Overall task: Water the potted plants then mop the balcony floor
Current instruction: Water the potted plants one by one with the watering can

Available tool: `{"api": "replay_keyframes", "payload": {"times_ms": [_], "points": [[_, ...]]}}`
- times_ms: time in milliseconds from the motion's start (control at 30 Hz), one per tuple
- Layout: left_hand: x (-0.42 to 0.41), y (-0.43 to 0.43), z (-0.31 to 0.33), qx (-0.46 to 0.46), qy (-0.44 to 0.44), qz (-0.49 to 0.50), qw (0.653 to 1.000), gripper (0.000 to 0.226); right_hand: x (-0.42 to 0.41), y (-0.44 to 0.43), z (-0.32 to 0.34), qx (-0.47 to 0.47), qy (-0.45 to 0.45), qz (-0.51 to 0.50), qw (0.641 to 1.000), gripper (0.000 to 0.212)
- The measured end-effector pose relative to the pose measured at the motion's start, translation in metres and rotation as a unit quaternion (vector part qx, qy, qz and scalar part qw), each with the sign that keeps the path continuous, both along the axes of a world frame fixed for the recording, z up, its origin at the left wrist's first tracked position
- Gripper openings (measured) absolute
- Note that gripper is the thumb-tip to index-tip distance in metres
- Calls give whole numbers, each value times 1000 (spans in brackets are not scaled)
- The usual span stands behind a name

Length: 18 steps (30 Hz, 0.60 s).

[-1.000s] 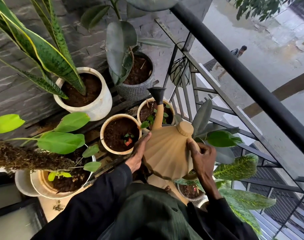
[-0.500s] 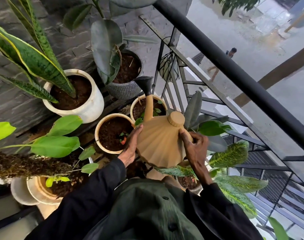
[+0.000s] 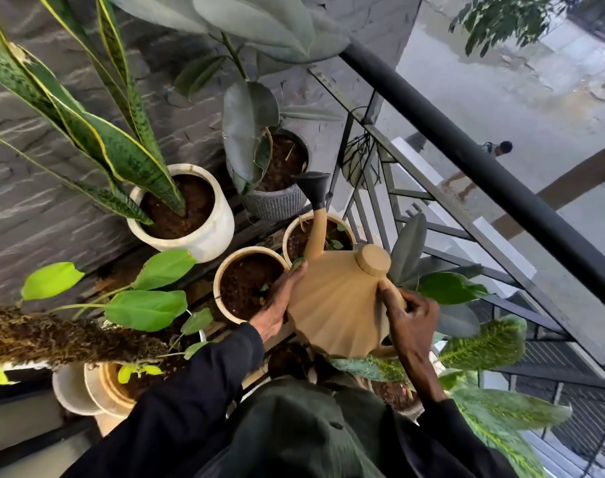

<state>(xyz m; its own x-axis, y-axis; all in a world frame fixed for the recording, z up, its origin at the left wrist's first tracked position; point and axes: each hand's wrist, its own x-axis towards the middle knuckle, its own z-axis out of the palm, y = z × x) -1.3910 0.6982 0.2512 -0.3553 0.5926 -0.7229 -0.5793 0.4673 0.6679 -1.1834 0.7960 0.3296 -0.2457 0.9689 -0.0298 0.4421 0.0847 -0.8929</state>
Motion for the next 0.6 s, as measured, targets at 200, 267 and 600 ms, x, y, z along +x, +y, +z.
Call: {"api": "replay_keyframes", "payload": {"times_ms": [200, 267, 600], "points": [[-8, 17, 13, -6, -39, 14, 999, 69, -28, 43, 17, -5, -45, 60, 997, 45], [-10, 26, 18, -10, -54, 28, 998, 76, -41, 64, 26, 2, -60, 95, 994, 53], [-38, 80, 51, -49, -79, 90, 992, 67, -125, 155, 71, 53, -183, 230, 955, 48]]}}
